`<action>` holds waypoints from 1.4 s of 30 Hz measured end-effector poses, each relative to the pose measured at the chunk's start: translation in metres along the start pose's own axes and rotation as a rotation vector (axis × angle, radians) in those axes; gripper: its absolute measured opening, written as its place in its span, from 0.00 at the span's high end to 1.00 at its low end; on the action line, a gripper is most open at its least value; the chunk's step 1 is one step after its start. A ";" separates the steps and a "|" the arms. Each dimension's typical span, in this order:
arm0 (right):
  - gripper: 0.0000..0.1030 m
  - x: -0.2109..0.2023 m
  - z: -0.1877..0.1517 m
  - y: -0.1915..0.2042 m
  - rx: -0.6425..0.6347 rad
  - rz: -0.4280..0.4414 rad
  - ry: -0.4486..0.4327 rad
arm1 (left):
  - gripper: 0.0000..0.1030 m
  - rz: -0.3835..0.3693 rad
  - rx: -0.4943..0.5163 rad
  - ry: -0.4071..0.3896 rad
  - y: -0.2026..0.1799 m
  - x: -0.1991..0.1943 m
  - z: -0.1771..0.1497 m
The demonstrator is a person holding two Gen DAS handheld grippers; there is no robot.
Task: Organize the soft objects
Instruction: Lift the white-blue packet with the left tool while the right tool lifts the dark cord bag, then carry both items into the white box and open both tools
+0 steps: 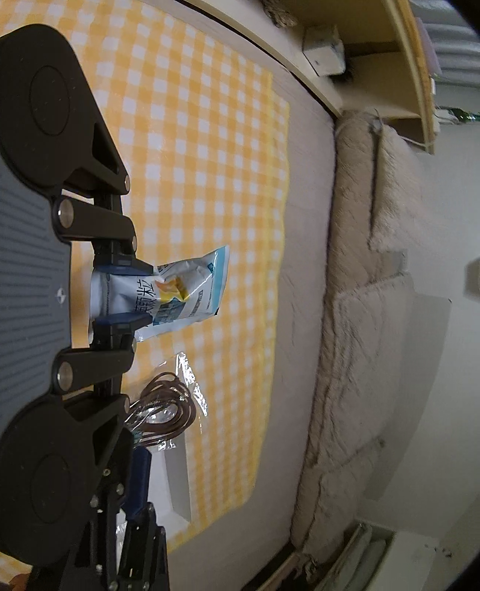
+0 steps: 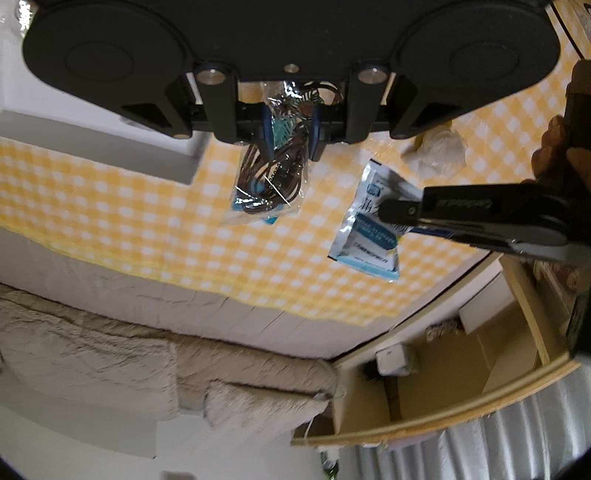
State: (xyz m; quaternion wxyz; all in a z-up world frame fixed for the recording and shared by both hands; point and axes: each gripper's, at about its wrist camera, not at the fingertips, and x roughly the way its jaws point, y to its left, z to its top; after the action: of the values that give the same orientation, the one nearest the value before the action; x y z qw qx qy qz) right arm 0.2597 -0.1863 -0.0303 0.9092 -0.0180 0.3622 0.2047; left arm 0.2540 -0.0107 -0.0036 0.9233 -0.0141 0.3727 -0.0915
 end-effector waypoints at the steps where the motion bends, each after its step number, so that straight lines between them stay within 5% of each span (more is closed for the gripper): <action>1: 0.80 -0.006 -0.001 -0.004 0.002 -0.006 -0.010 | 0.79 -0.008 0.003 -0.007 -0.005 -0.003 0.001; 19: 0.80 -0.083 -0.019 -0.096 0.128 -0.158 -0.108 | 0.79 -0.180 0.046 -0.040 -0.101 0.005 0.002; 32: 0.80 -0.094 -0.044 -0.161 0.183 -0.264 -0.039 | 0.79 -0.375 -0.008 0.145 -0.162 0.073 -0.025; 42: 0.80 -0.082 -0.067 -0.198 0.205 -0.301 0.044 | 0.74 -0.418 -0.006 0.200 -0.176 0.117 -0.041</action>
State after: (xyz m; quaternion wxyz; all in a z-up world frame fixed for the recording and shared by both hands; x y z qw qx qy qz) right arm 0.2389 -0.4092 -0.0477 0.9186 0.0160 0.3940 0.0277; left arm 0.2804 -0.2026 -0.0973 0.8428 -0.0844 0.4516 -0.2806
